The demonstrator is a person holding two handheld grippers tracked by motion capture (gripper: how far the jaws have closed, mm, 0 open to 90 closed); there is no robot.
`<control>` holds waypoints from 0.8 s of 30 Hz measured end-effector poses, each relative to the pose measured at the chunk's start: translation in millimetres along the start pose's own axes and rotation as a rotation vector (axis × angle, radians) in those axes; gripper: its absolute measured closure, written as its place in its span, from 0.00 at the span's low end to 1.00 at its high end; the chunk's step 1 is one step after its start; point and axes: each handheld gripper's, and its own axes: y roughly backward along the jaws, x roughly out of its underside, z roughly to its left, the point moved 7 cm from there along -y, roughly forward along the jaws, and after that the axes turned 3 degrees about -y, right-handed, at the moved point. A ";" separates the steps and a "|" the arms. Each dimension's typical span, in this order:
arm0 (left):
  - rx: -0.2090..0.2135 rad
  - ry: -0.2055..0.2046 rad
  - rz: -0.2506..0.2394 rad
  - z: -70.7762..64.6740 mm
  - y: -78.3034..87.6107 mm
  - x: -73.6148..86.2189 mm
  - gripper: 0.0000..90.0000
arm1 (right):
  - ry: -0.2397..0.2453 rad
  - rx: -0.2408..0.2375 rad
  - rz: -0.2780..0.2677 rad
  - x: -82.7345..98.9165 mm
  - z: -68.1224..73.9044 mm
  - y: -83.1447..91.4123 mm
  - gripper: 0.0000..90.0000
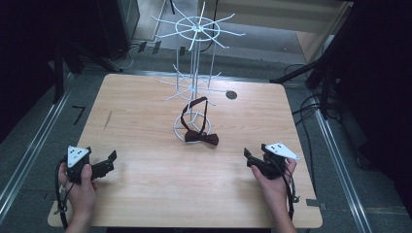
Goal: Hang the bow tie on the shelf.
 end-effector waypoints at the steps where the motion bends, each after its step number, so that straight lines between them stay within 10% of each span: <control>1: 0.000 -0.001 0.001 0.1 0.0 0.1 0.09 | -0.004 0.003 0.002 1.1 -2.2 1.5 0.32; 24: -0.001 0.002 -0.001 0.3 0.1 0.0 0.09 | -0.060 0.054 0.013 22.6 -46.0 28.3 0.28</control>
